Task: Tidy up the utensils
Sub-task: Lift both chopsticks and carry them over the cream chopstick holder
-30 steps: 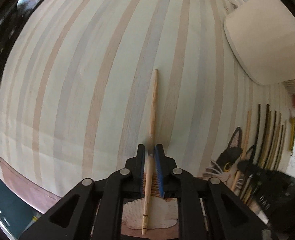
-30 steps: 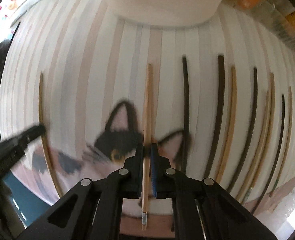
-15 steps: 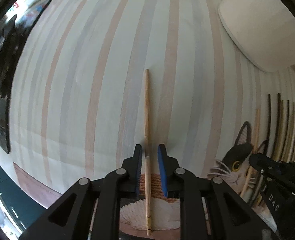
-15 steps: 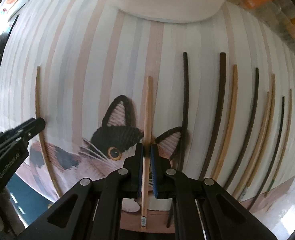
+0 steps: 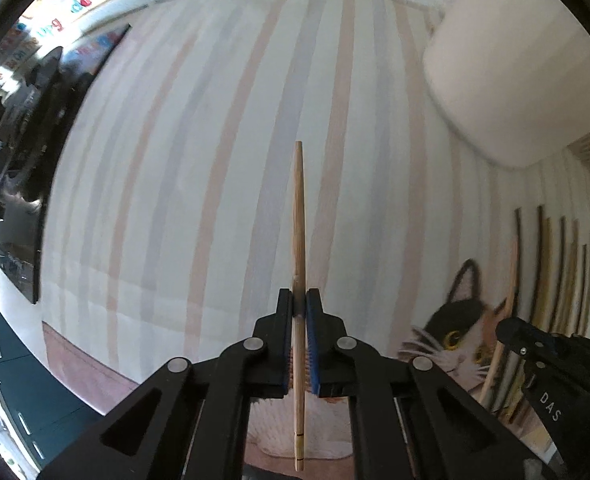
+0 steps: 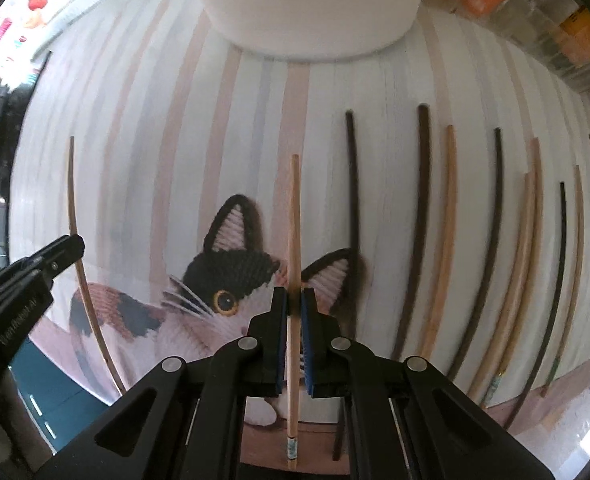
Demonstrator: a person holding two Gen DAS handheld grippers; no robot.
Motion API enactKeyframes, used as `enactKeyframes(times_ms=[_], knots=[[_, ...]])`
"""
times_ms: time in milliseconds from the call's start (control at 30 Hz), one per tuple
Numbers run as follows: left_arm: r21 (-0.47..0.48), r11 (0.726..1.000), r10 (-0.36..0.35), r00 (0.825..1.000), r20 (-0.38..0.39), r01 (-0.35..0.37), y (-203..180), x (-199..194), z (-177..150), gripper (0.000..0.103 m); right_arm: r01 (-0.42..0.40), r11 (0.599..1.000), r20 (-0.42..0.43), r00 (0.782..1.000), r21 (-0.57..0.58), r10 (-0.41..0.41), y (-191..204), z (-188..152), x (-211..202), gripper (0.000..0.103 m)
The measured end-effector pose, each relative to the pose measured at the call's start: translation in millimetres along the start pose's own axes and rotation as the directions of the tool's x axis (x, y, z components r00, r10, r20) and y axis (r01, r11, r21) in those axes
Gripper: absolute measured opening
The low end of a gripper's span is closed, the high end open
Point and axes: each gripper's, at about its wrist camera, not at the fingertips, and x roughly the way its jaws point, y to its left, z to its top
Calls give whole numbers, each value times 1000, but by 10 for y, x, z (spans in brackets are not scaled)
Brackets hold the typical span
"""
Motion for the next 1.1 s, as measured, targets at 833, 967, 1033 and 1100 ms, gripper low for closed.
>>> enactKeyframes(times_ms=[833,967,1033,1100], knots=[[-6,979,-177,868,463,203,-293,-2330,287,4,-230,959,512,811,-168,284,-805,-115,-2382,7],[62,967,-241,815,527,246,-486,-2691,642,4,-255,950,612,727,-181,312,-788,88,-2920,7],[88,965,-253,792,555,247,-593,-2813,823,4,-250,953,668,681,-173,300,-781,310,-3168,7],[118,962,-268,769,581,246,-719,-2903,1026,4,-251,955,716,637,-156,284,-744,540,-3309,7]])
